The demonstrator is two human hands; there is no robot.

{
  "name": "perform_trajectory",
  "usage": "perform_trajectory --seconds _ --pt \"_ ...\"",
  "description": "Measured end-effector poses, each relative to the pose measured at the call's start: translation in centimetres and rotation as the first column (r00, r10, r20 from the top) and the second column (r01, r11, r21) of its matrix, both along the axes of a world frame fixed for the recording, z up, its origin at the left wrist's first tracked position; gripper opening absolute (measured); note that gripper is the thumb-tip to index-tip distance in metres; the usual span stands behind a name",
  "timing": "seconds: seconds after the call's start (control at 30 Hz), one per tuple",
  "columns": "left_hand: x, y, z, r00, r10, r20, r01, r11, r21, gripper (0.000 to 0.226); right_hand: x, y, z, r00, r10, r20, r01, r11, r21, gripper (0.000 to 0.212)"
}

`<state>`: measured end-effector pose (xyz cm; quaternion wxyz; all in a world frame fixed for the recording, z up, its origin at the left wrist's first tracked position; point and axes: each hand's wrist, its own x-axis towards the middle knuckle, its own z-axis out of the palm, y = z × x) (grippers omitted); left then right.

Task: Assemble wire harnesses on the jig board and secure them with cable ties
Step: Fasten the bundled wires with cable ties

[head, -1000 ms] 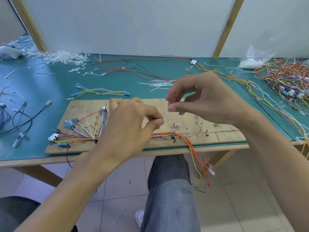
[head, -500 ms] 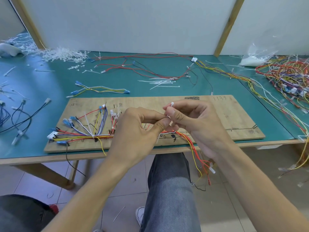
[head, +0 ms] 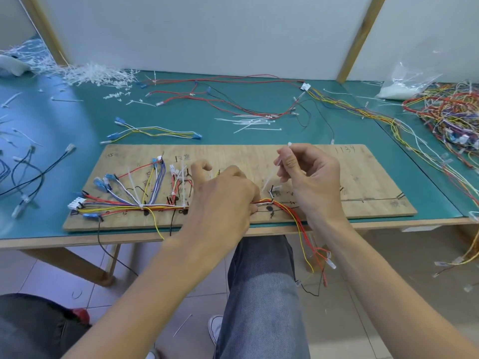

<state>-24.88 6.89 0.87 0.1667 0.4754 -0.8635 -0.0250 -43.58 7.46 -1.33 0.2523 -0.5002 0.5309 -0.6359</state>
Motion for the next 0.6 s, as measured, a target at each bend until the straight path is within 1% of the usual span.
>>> perform_trajectory --seconds 0.1,0.2,0.33,0.43,0.53,0.6 --pt "-0.3 -0.2 0.0 1.000 0.003 0.019 -0.003 1.000 -0.027 0.009 0.3 -0.2 -0.6 0.996 -0.058 -0.062 0.057 0.998 -0.023 0.019" --pt "-0.4 -0.3 -0.1 0.996 0.006 0.088 0.000 0.998 -0.066 0.011 0.1 -0.4 -1.0 0.988 -0.029 -0.153 0.034 0.999 0.028 0.014" --pt "-0.4 -0.5 -0.1 0.994 0.014 0.108 -0.003 0.994 -0.106 0.007 -0.3 -0.6 -1.1 0.986 -0.035 -0.162 0.045 0.997 0.058 0.014" --pt "-0.5 -0.7 0.1 0.992 0.020 0.128 -0.001 0.988 -0.153 0.009 -0.4 -0.7 -1.2 0.983 -0.024 -0.184 0.037 0.997 0.071 0.012" --pt "-0.9 -0.7 0.2 0.982 0.018 0.190 0.017 0.983 -0.180 0.010 -0.4 -0.9 -1.4 0.979 0.008 -0.205 0.013 0.995 0.099 0.009" --pt "-1.1 -0.6 0.1 0.972 0.027 0.233 0.014 0.985 -0.174 0.013 -0.5 -1.0 -1.4 0.982 0.018 -0.189 0.002 0.995 0.103 0.010"
